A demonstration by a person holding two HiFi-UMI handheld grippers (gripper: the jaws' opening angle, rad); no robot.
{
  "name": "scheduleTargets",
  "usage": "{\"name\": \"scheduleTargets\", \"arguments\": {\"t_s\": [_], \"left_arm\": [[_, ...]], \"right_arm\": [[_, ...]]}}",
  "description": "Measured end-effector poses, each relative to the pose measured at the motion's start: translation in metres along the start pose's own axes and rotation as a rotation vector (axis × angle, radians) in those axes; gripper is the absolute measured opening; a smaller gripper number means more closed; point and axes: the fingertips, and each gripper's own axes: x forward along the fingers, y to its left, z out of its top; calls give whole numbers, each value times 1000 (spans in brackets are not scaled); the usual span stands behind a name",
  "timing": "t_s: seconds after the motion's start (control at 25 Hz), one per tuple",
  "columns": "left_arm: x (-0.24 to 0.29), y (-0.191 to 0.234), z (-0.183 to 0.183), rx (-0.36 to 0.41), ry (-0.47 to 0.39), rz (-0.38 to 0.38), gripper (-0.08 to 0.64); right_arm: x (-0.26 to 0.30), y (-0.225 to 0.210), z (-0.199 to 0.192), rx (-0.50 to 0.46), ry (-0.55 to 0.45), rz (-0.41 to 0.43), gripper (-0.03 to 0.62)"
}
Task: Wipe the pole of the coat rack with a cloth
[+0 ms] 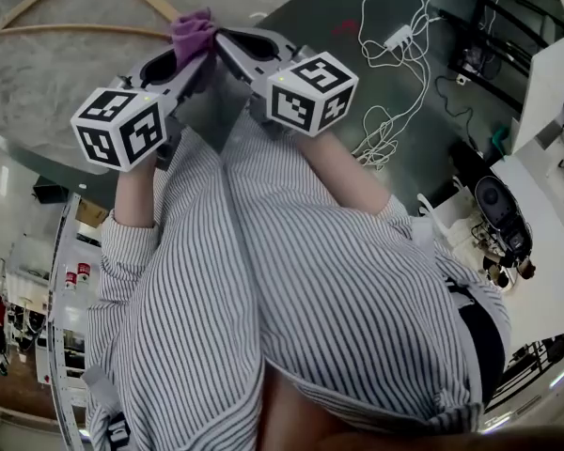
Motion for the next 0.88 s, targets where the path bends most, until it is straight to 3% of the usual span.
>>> {"name": "scheduleTargets", "arguments": {"t_s": [0.88], "left_arm": [[14,19,21,-137,5,-2,126]], "right_arm": [[27,-29,25,22,49,24,15]]}}
